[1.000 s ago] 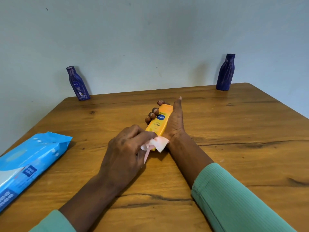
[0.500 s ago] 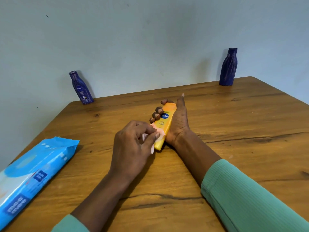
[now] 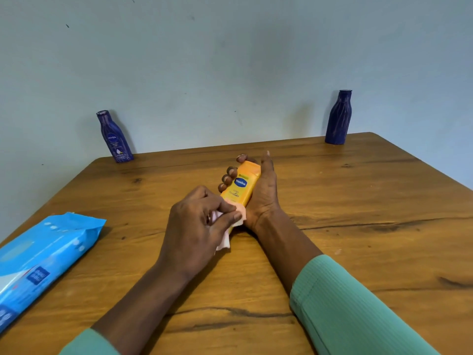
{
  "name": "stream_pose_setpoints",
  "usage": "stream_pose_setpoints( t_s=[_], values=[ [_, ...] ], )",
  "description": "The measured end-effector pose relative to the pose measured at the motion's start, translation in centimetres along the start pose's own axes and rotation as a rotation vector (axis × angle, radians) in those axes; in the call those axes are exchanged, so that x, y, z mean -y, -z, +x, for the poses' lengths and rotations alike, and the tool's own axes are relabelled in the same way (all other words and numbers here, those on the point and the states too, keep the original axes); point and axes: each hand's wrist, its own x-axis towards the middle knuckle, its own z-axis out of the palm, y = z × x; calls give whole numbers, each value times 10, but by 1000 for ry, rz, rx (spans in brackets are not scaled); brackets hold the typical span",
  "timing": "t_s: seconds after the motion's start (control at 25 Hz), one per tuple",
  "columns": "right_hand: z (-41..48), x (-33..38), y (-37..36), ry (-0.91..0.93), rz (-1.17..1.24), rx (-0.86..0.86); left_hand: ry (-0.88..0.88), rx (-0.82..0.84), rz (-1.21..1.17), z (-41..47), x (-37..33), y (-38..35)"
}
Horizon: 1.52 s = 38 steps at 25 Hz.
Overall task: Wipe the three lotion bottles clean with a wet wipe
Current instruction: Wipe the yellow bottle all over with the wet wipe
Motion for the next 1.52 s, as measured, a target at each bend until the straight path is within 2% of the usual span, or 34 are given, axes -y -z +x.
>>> stream_pose_setpoints(
  t_s=[0.16,0.28,0.4,0.48,0.6,0.72,0.8,0.92,1.08,1.32,1.4,1.52],
  values=[
    [3,-1,-2,-14,-25,-27,72,-90,-61,12,10,-2],
    [5,-5,-2,-37,-93,-47,149,-46,-134,15,22,6],
    [5,-6,-2,-46,-202,-21,116,24,-176,11,24,11],
    [4,-8,-3,-42,-267,8,36,11,-162,13,19,9],
    [1,-9,-9,-68,-265,29,-43,-106,-129,32,9,-2],
    [0,-9,-7,-105,-275,10,23,-229,-79,55,-6,-16],
    [1,-9,-5,-100,-277,-15,68,-255,-55,63,-11,-21],
    [2,-8,-5,-135,-289,-35,112,-209,-114,64,-3,-17],
    [2,-8,-5,-170,-331,-60,317,-113,-368,65,22,3],
    [3,-10,-6,-138,-300,-37,43,-172,-183,63,-4,-15],
    [5,-10,-4,-140,-340,-50,121,-125,-272,65,3,-8],
    [3,-9,-6,-151,-448,-61,315,15,-526,66,19,7]
  ],
)
